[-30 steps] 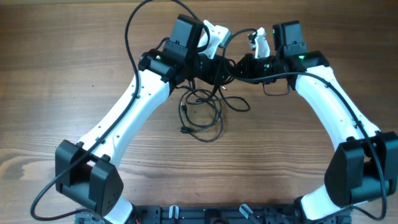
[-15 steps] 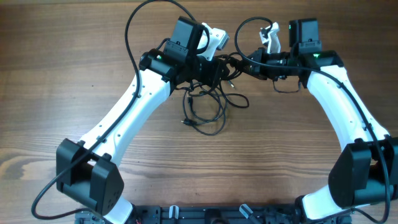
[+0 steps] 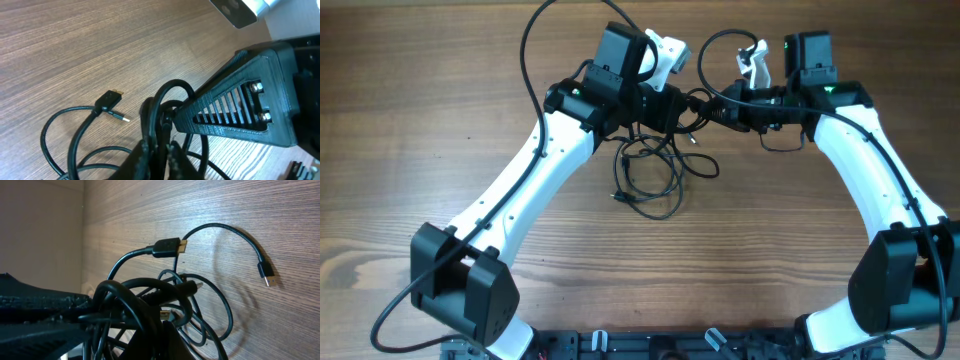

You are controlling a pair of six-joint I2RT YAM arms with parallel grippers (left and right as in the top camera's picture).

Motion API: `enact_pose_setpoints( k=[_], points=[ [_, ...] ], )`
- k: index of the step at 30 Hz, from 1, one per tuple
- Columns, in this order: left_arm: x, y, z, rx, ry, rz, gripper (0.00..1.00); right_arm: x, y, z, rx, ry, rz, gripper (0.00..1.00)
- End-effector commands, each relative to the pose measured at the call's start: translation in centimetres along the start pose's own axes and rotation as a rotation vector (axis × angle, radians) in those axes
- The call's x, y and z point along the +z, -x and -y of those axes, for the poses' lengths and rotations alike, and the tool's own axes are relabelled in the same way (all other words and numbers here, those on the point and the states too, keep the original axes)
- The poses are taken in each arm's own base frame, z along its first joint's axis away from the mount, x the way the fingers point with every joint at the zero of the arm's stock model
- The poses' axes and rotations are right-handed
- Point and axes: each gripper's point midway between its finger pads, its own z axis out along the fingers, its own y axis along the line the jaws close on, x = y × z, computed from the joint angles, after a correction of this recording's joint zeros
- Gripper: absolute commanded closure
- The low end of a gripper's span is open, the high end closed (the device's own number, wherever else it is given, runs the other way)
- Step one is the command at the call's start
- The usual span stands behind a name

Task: Untangle cables

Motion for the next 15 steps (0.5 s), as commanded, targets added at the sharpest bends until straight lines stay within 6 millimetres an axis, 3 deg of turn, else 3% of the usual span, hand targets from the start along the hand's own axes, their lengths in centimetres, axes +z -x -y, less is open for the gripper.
enact_pose_setpoints(
  k=[1, 2, 7, 11, 15],
  points=[
    [0.6, -0.3, 0.7, 0.009, -0.007, -0.018, 0.91, -0.8, 0.0, -1.5, -0.045, 0.034, 0.012, 0.96],
    [0.6, -0.3, 0.7, 0.010, -0.007, -0.019, 0.96, -0.8, -0.1, -1.6, -0.044, 0.038, 0.010, 0.96],
    [0.5, 0.0, 0.3, 0.008, 0.005, -0.008, 0.96, -0.8, -0.1, -1.2, -0.032, 0.013, 0.011, 0.96],
    [0.3, 0.3, 0.0, -0.033, 0.010, 0.005, 0.96, -0.6, 0.3, 1.4, 0.049, -0.109, 0.040, 0.96],
    [-0.5, 0.8, -0.9, -0.074, 0.024, 0.025, 0.96, 1.1, 0.1, 3.7, 0.119, -0.131, -0.001, 0.96]
  ],
)
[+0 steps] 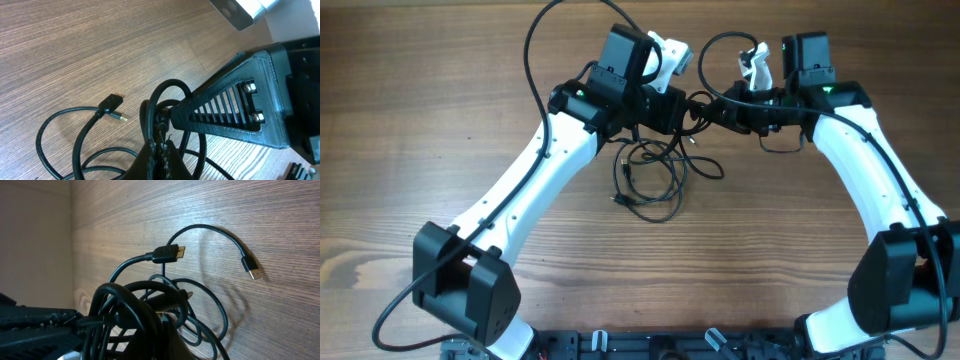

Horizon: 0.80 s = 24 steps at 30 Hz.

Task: Untangle cables

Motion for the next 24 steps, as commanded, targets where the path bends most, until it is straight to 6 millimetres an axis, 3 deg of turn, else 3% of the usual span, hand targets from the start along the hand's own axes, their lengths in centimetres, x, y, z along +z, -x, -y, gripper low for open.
enact_pose_setpoints(
  k=[1, 4, 8, 12, 14, 16, 18, 21, 22, 23, 24],
  points=[
    [-1.1, 1.2, -1.0, -0.055, 0.008, 0.038, 0.96, 1.8, 0.1, 3.1, 0.094, -0.071, -0.024, 0.96],
    [-2.7, 2.0, -1.1, -0.061, 0.009, 0.075, 0.96, 3.6, 0.0, 4.6, 0.137, -0.070, -0.055, 0.96],
    [-5.5, 3.4, -0.8, -0.057, 0.015, 0.140, 0.96, 5.4, 0.1, 4.9, 0.164, 0.017, -0.094, 0.96],
    [-7.8, 4.4, -1.0, -0.064, 0.026, 0.196, 0.96, 5.7, 0.1, 4.9, 0.167, 0.036, -0.100, 0.96],
    [-9.1, 4.6, -2.3, -0.098, 0.051, 0.214, 0.96, 5.4, 0.5, 5.2, 0.169, 0.036, -0.088, 0.96],
    [-9.6, 4.0, -3.8, -0.173, 0.073, 0.199, 0.96, 4.9, 1.0, 5.8, 0.177, 0.035, -0.072, 0.96],
    [-9.7, 2.0, -5.4, -0.251, 0.103, 0.127, 0.96, 4.3, 1.4, 5.7, 0.139, 0.075, -0.064, 0.96],
    [-9.0, -0.6, -5.2, -0.292, 0.109, 0.023, 0.96, 4.0, 1.6, 5.5, 0.109, 0.095, -0.059, 0.96],
    [-8.6, -1.4, -4.3, -0.266, 0.091, -0.018, 0.86, 4.0, 1.6, 5.2, 0.100, 0.110, -0.060, 0.96],
    [-8.4, -1.8, -3.6, -0.235, 0.075, -0.039, 0.65, 4.1, 1.5, 4.9, 0.090, 0.122, -0.064, 0.96],
    [-8.2, -2.0, -3.1, -0.215, 0.066, -0.047, 0.51, 4.1, 1.5, 4.7, 0.084, 0.129, -0.066, 0.96]
  ],
)
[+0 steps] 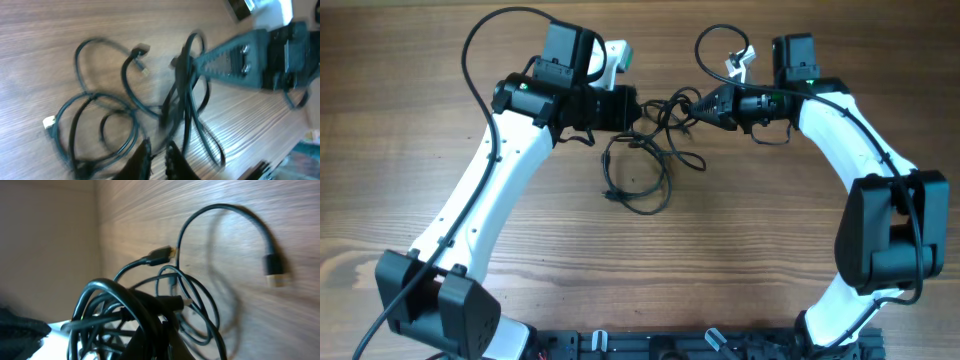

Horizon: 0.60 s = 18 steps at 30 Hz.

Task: Untangle cables

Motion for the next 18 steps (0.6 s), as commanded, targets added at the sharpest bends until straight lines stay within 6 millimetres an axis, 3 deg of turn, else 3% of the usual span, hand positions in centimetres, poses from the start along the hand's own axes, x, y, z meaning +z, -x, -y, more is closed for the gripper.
enact_pose_setpoints(
  k=[1, 3, 6, 7, 8, 10, 15, 18],
  points=[
    [-2.1, 0.3, 2.7, 0.124, -0.025, 0.048, 0.35, -0.2, 0.6, 2.6, -0.006, -0.032, 0.017, 0.96],
    [-1.9, 0.9, 3.8, 0.160, -0.045, 0.077, 0.23, -0.2, 0.6, 2.6, -0.013, -0.029, 0.016, 0.96],
    [-2.4, 3.4, 5.7, 0.228, -0.088, 0.190, 0.24, -0.2, 0.6, 2.6, -0.013, -0.029, 0.015, 0.96],
    [-2.5, 4.0, 6.4, 0.248, -0.101, 0.221, 0.28, -0.2, 0.5, 2.4, -0.014, -0.022, 0.012, 0.96],
    [-2.4, 4.5, 6.9, 0.267, -0.112, 0.242, 0.39, -0.2, 0.5, 2.3, -0.014, -0.015, 0.011, 0.96],
    [-1.5, 4.7, 7.9, 0.303, -0.120, 0.253, 0.67, -0.2, 0.5, 2.3, -0.016, -0.014, 0.011, 0.96],
    [2.6, 3.8, 6.3, 0.298, -0.056, 0.175, 0.69, -0.8, -0.1, -0.2, -0.057, 0.091, -0.016, 0.96],
    [3.2, 3.8, 6.0, 0.295, -0.053, 0.165, 0.66, -2.2, -0.2, -2.7, -0.108, 0.129, 0.003, 0.96]
  ],
)
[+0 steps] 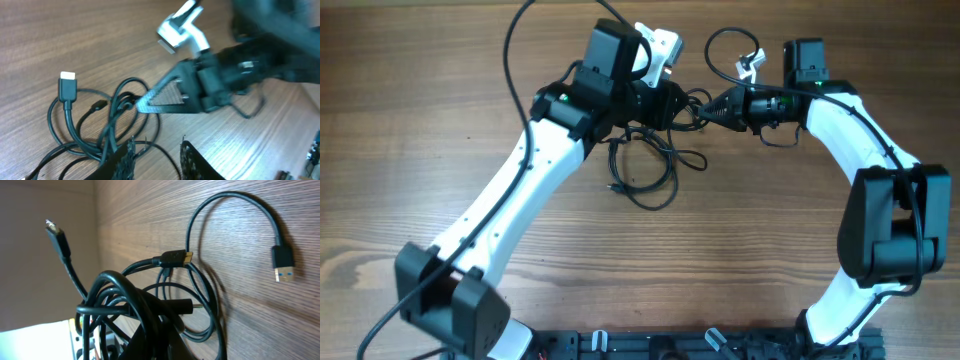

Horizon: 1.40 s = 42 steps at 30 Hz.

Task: Untangle cables

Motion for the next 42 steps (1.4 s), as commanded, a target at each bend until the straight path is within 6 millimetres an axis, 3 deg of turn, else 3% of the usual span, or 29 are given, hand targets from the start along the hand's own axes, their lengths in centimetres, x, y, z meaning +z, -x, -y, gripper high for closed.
enact_pose_setpoints(
  k=[1, 5, 9, 21, 26, 29, 42],
  points=[
    [0.6, 0.3, -0.6, 0.022, 0.021, 0.001, 0.66, -2.0, -0.4, -4.8, -0.107, 0.104, 0.014, 0.96],
    [0.6, -0.1, -0.7, 0.042, 0.023, -0.016, 0.65, -3.9, -1.0, -8.3, -0.183, 0.158, 0.038, 0.95],
    [0.7, -0.8, -0.8, 0.082, 0.026, -0.044, 0.66, -4.4, -1.3, -9.4, -0.204, 0.180, 0.040, 0.96],
    [0.6, 1.8, -1.3, 0.123, 0.068, 0.060, 0.51, -4.5, -1.6, -9.7, -0.213, 0.200, 0.028, 0.95],
    [1.6, 1.1, -2.4, 0.134, 0.105, 0.030, 0.53, -4.5, -1.6, -9.7, -0.212, 0.201, 0.028, 0.96],
    [1.8, 0.9, -2.5, 0.132, 0.105, 0.021, 0.59, -4.5, -1.6, -9.7, -0.211, 0.200, 0.027, 0.96],
    [2.3, -0.2, -1.2, 0.227, 0.019, -0.020, 0.66, -4.5, -1.7, -9.8, -0.206, 0.210, 0.020, 0.96]
  ],
)
